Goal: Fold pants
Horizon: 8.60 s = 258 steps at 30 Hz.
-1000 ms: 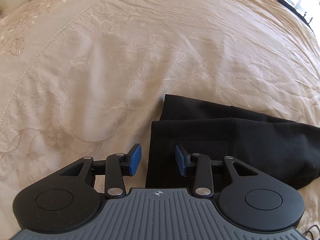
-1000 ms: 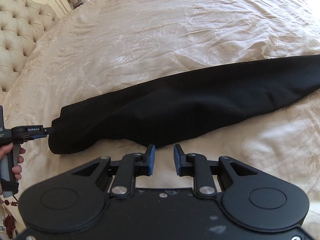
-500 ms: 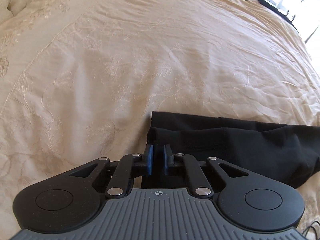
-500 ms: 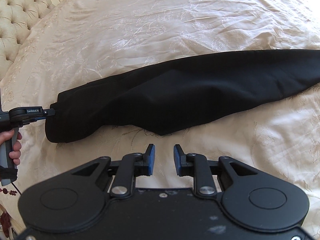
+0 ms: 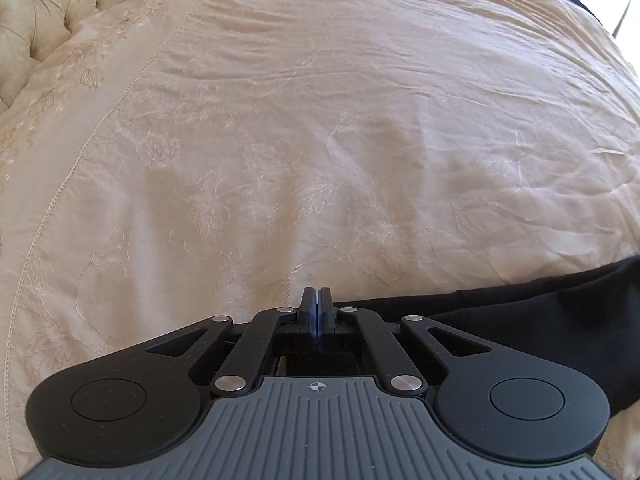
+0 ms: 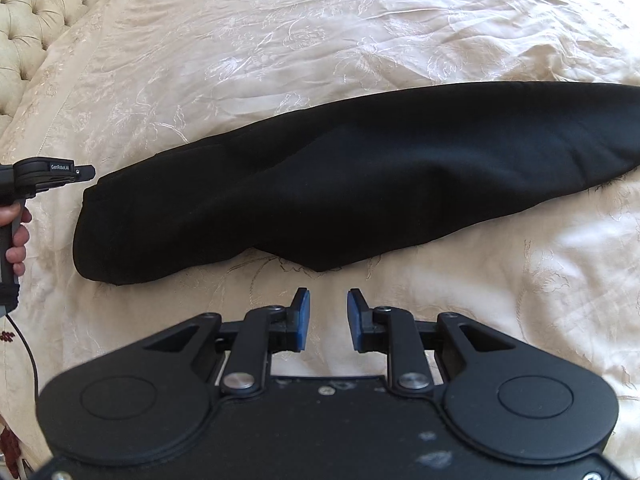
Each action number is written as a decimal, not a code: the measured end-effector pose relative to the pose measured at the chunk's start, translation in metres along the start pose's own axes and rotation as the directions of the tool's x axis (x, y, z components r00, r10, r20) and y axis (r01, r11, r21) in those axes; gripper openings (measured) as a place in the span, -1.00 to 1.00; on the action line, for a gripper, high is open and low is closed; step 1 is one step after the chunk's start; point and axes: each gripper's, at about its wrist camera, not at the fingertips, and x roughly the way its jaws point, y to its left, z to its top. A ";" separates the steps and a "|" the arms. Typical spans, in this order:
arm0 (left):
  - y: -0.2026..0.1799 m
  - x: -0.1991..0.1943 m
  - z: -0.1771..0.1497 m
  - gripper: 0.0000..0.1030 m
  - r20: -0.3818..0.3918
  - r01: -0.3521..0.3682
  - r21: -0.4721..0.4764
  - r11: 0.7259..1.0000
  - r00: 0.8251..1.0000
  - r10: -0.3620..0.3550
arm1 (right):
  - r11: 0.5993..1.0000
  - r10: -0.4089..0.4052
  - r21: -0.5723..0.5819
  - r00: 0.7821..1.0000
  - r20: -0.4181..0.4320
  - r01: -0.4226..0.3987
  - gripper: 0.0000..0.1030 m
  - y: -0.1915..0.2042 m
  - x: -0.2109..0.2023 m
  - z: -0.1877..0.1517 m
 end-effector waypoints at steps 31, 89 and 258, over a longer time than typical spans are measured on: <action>-0.081 -0.033 -0.025 -0.79 -0.034 0.255 0.248 0.935 0.966 -0.255 | 0.970 0.133 0.201 0.991 0.018 -0.134 -0.79 -0.041 0.005 0.036; -0.120 -0.019 -0.023 -0.53 -0.222 0.546 0.265 0.795 0.836 -0.501 | 0.802 -0.065 -0.564 0.966 0.249 0.199 -0.56 0.060 0.056 -0.015; -0.558 0.044 0.035 0.02 -0.209 0.147 0.202 0.968 0.972 -0.104 | 0.945 0.245 0.190 0.960 0.133 -0.267 -0.07 -0.595 0.016 0.168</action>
